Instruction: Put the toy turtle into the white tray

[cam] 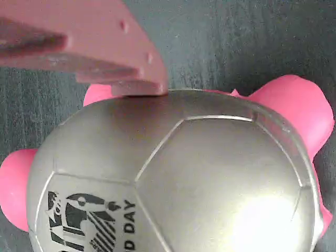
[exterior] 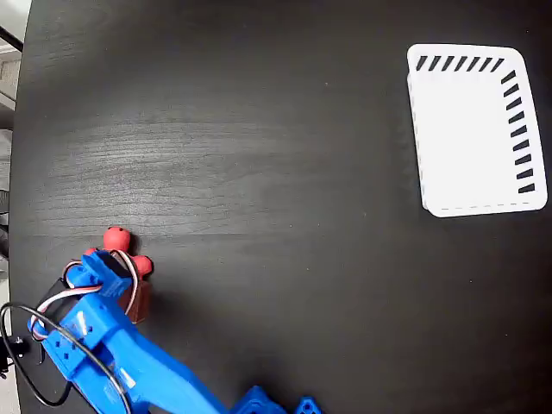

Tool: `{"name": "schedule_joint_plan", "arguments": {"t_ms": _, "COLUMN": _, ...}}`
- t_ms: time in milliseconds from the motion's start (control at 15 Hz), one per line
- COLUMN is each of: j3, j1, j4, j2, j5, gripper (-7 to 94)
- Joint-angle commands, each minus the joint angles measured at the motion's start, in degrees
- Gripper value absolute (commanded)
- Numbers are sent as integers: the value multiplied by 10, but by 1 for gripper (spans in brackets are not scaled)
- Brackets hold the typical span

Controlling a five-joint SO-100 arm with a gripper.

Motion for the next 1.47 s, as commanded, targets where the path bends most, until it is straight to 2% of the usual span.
{"name": "schedule_joint_plan", "arguments": {"t_ms": 0, "j3": 4, "j1": -11, "j4": -4, "j2": -1, "j5": -1, "gripper": 25}}
{"name": "schedule_joint_plan", "arguments": {"t_ms": 133, "j3": -6, "j1": -12, "j4": -2, "j2": -11, "j5": 4, "gripper": 1}}
{"name": "schedule_joint_plan", "arguments": {"t_ms": 400, "j3": -15, "j1": -17, "j4": 6, "j2": 7, "j5": 25, "gripper": 0}}
{"name": "schedule_joint_plan", "arguments": {"t_ms": 800, "j3": -112, "j1": 4, "j4": 149, "j2": 126, "j5": 47, "gripper": 0}}
{"name": "schedule_joint_plan", "arguments": {"t_ms": 1133, "j3": -159, "j1": 79, "j4": 224, "j2": 272, "j5": 77, "gripper": 0}}
{"name": "schedule_joint_plan", "arguments": {"t_ms": 1400, "j3": -173, "j1": 189, "j4": 252, "j2": 338, "j5": 130, "gripper": 0}}
